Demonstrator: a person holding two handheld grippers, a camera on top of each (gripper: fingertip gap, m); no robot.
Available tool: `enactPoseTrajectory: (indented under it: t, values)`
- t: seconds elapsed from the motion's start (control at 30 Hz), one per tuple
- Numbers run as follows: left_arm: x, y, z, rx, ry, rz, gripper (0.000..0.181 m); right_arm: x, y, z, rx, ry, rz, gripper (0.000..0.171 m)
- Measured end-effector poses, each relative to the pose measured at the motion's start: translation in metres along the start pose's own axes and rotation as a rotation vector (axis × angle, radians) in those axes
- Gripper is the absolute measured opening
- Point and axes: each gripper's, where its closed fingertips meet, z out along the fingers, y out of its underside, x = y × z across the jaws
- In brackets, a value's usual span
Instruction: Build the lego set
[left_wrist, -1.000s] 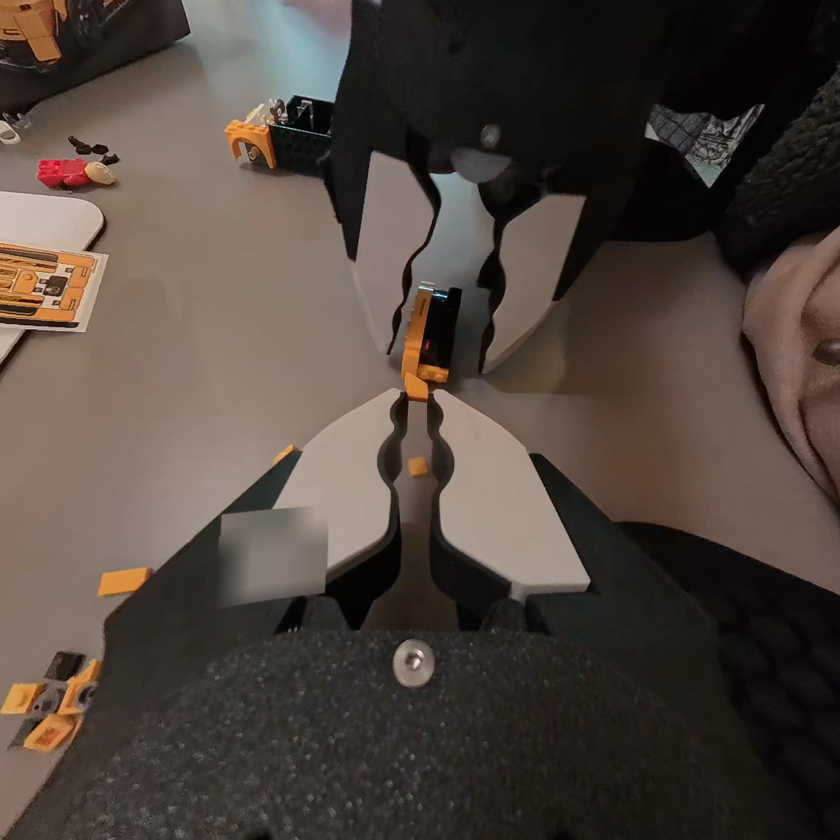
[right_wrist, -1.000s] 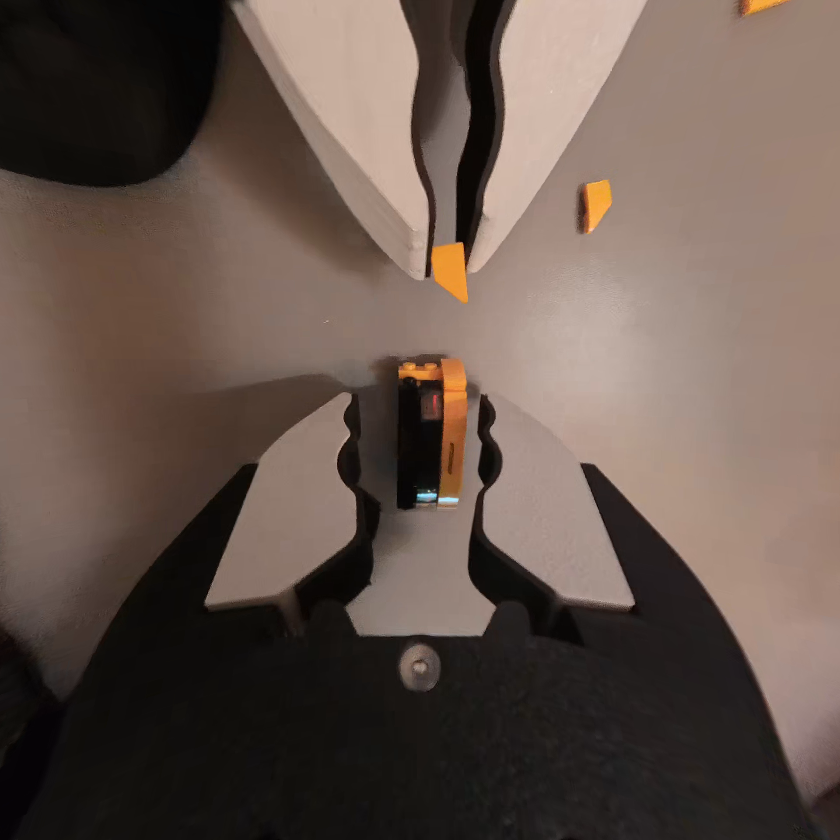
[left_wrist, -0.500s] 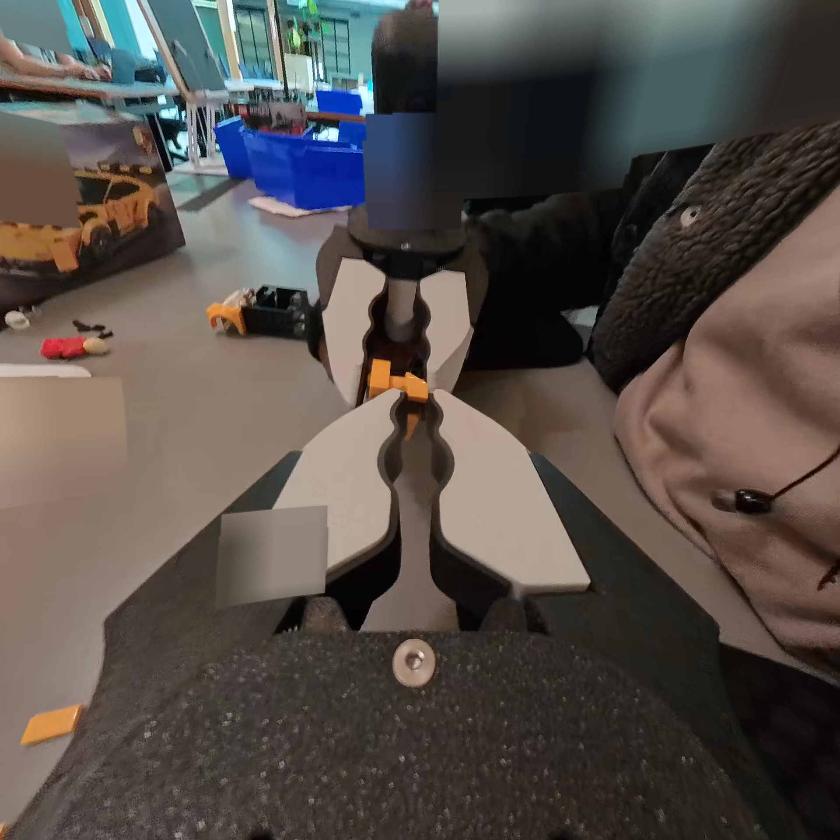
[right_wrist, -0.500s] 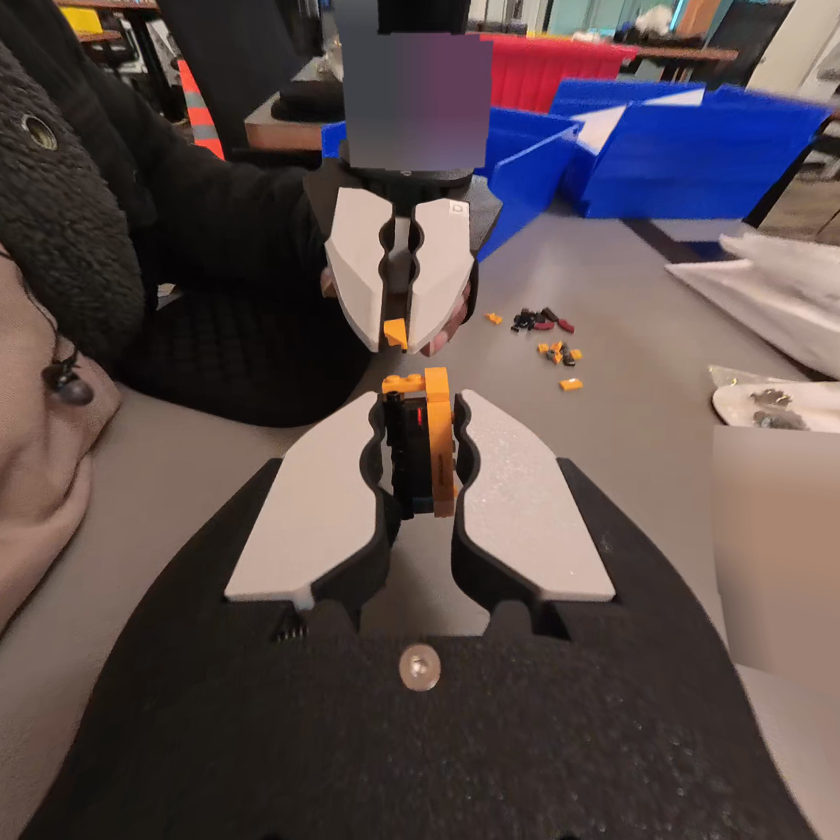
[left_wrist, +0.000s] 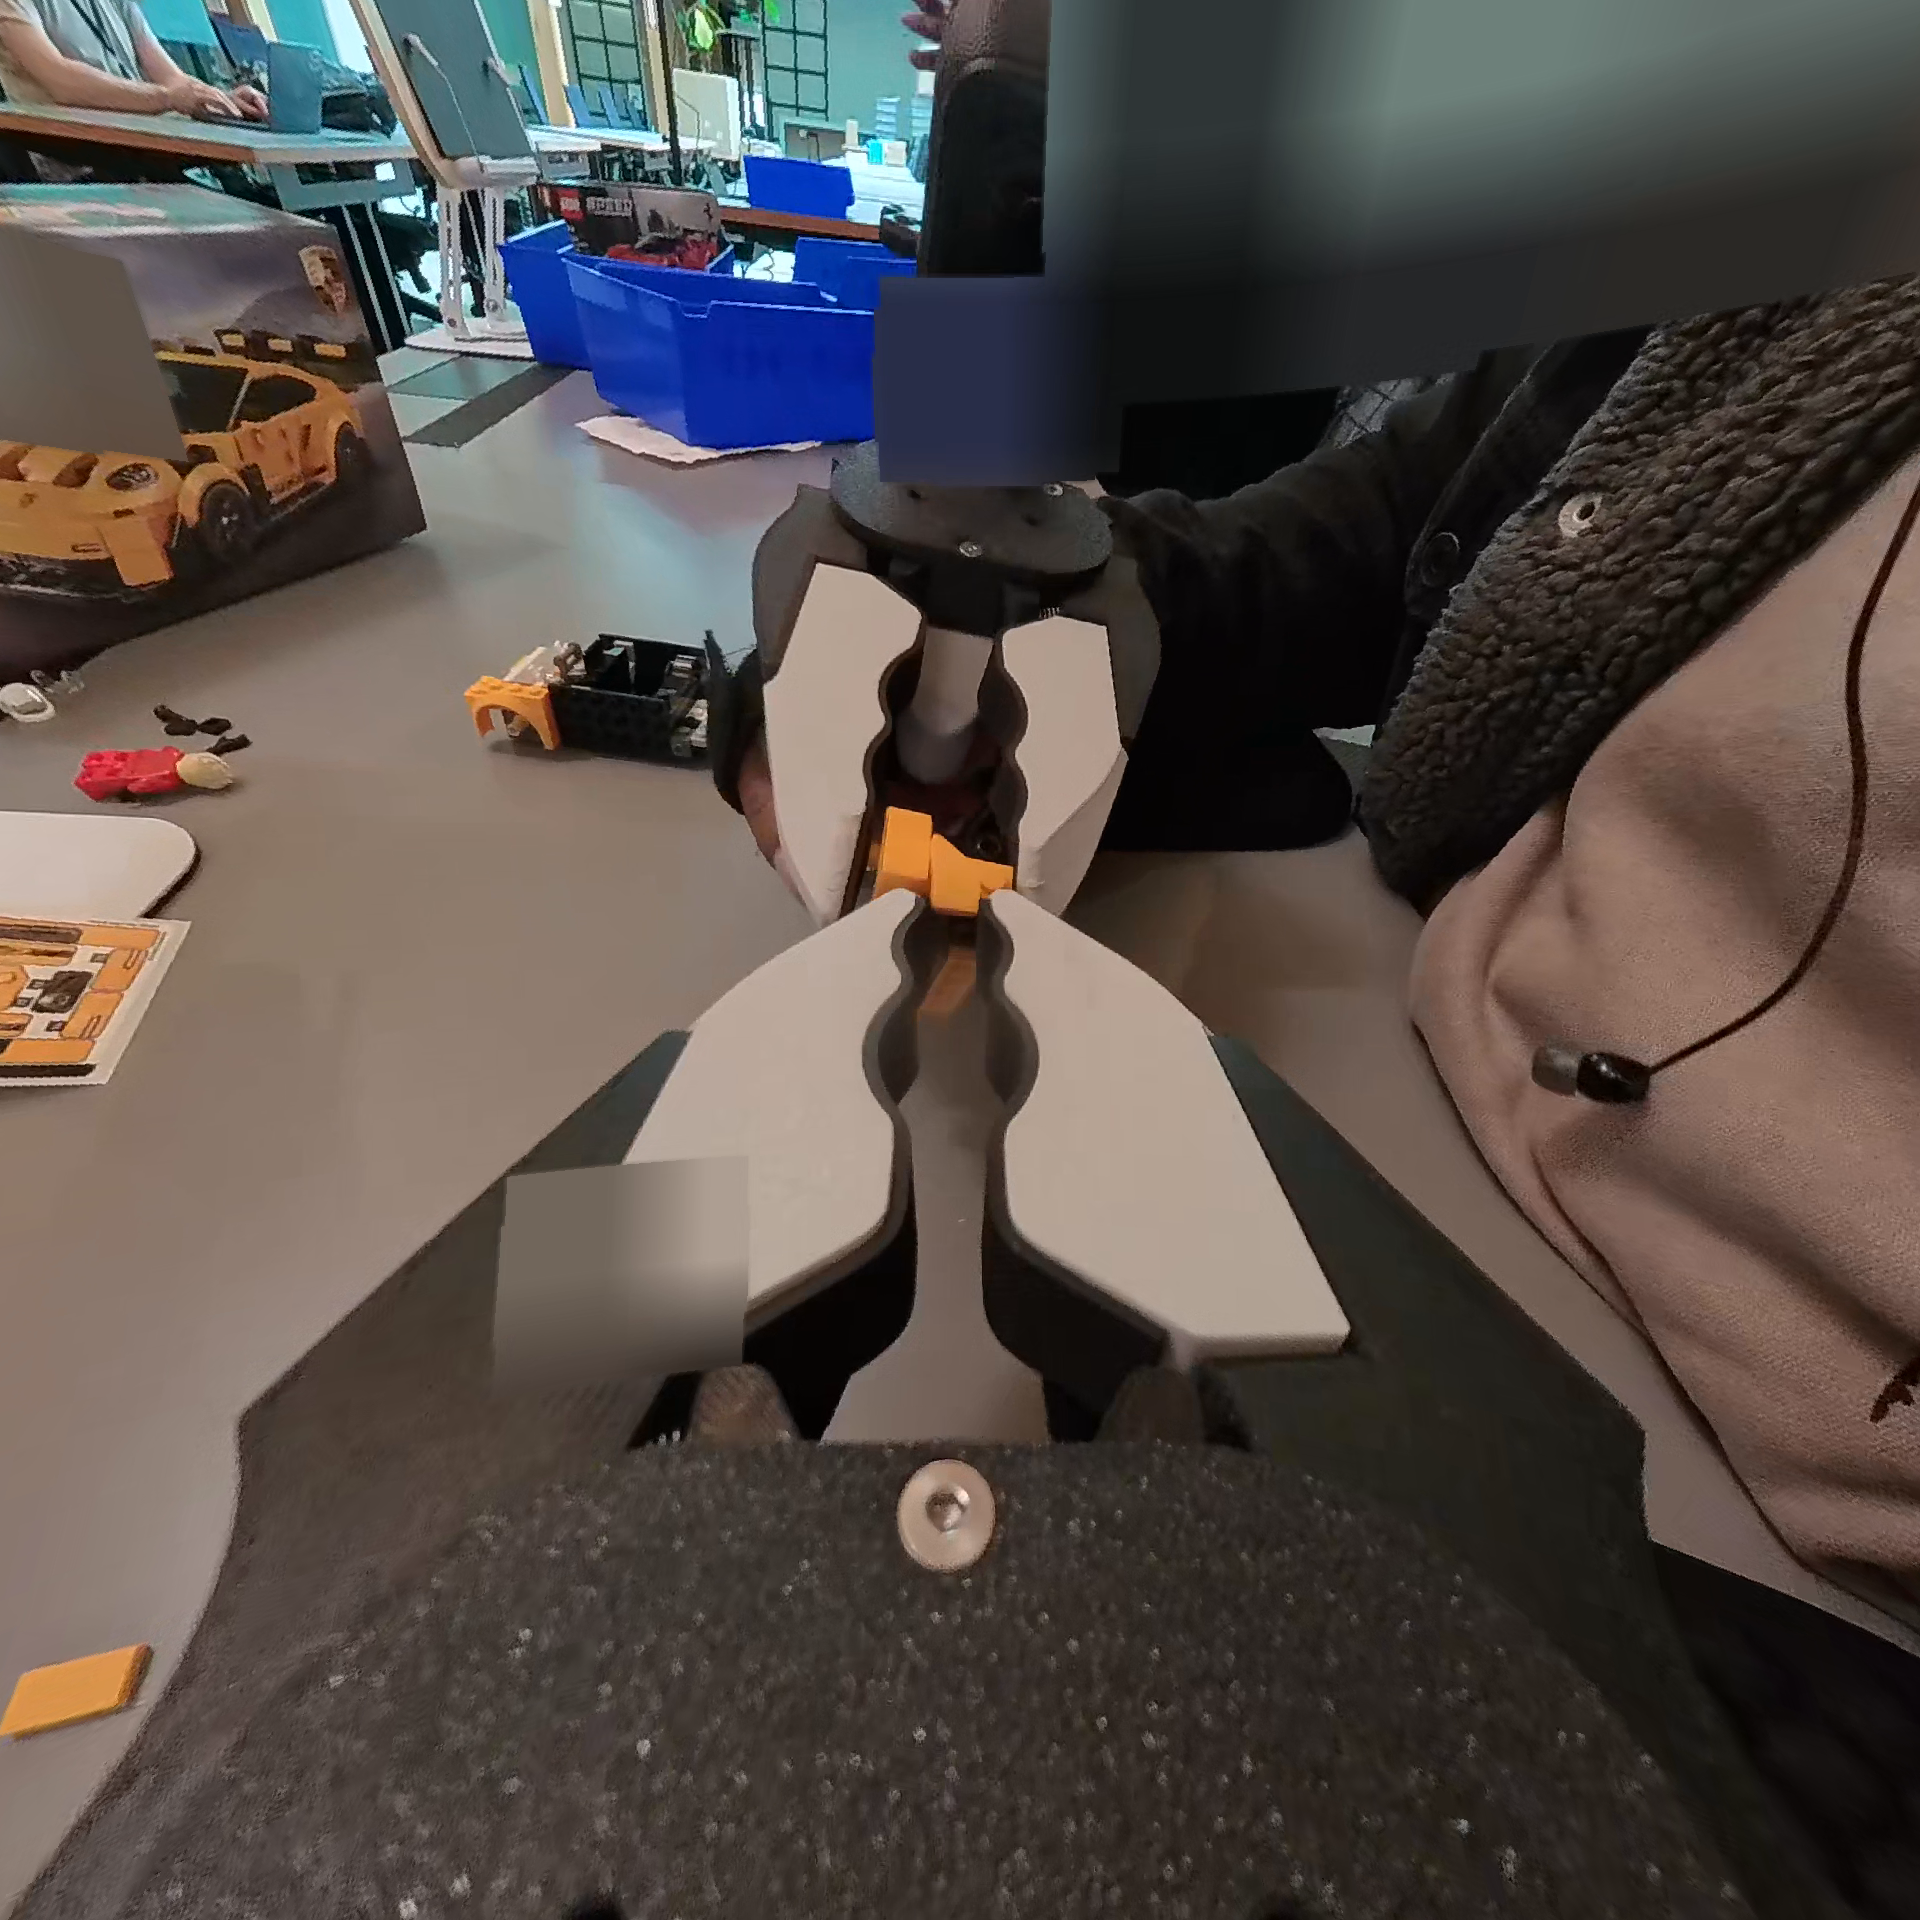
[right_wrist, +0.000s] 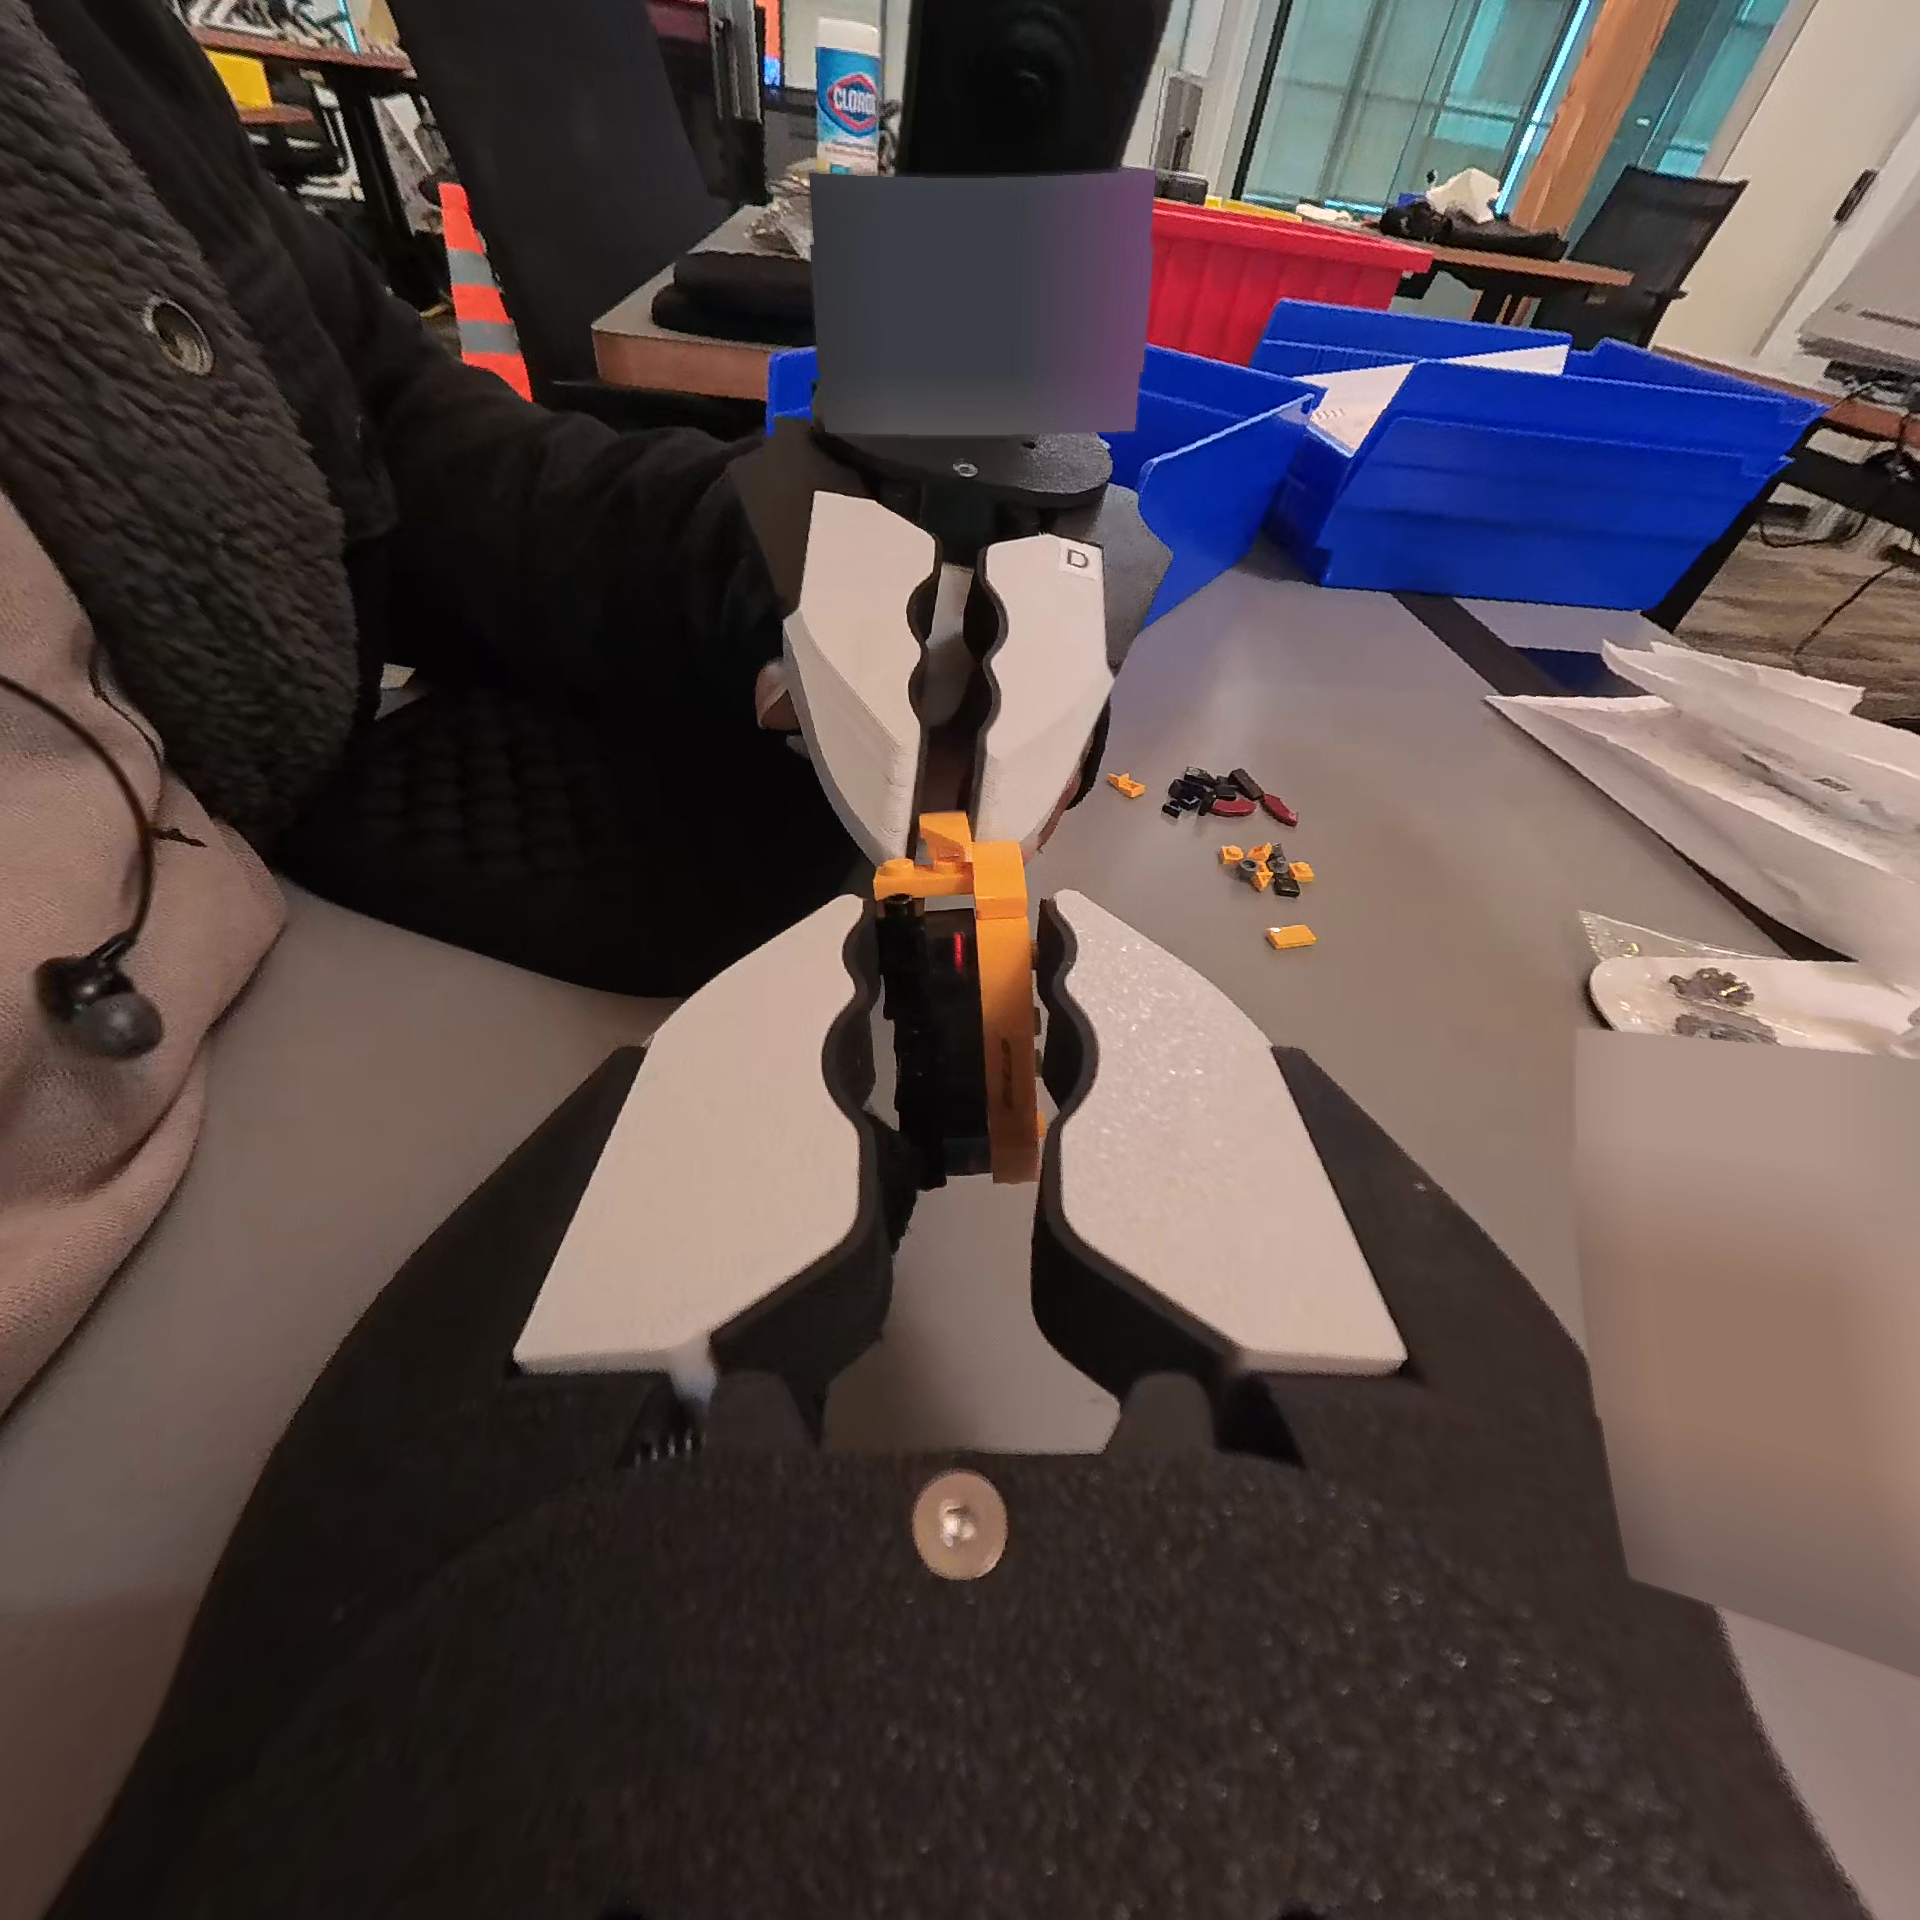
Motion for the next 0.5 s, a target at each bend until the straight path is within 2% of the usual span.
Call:
enactPoseTrajectory:
  t: [0.5]
  values:
    - [-0.0022, 0.0057, -0.0005, -0.125, -0.053, 0.01, 0.005, -0.003, 0.0054, 0.0012, -0.026, -0.016, 0.008, 0.029]
